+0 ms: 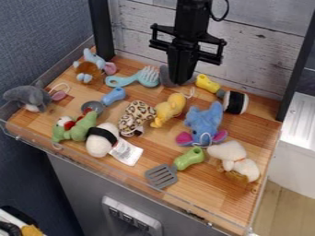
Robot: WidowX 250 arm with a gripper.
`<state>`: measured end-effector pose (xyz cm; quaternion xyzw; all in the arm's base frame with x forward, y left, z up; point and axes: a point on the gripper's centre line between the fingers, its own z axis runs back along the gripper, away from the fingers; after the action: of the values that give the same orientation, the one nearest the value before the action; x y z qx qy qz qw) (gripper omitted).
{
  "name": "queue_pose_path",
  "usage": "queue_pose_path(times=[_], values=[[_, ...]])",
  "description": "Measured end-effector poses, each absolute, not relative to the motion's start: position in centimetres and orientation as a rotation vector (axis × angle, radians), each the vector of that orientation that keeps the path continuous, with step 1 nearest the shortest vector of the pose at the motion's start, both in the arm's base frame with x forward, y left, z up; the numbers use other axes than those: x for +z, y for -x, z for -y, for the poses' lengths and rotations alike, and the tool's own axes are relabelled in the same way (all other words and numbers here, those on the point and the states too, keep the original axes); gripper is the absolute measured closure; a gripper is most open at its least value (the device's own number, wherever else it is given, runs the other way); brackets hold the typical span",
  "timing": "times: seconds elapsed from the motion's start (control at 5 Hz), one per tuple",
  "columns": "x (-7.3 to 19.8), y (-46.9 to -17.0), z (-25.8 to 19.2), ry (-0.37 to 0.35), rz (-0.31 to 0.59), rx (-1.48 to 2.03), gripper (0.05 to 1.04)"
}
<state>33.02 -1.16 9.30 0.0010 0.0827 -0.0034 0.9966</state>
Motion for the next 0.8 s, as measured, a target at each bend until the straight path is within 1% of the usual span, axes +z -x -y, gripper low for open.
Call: queue_pose_path(times=[0.2, 0.4, 0.8], values=[[9.3, -33.7, 1.5, -0.001, -0.169, -0.111, 1.022], [10.2, -35.2, 2.5, -0.008, -0.147, -0.299, 1.02], [10.1, -36.9, 5.1, -0.018, -0.141, -0.752, 1.003]])
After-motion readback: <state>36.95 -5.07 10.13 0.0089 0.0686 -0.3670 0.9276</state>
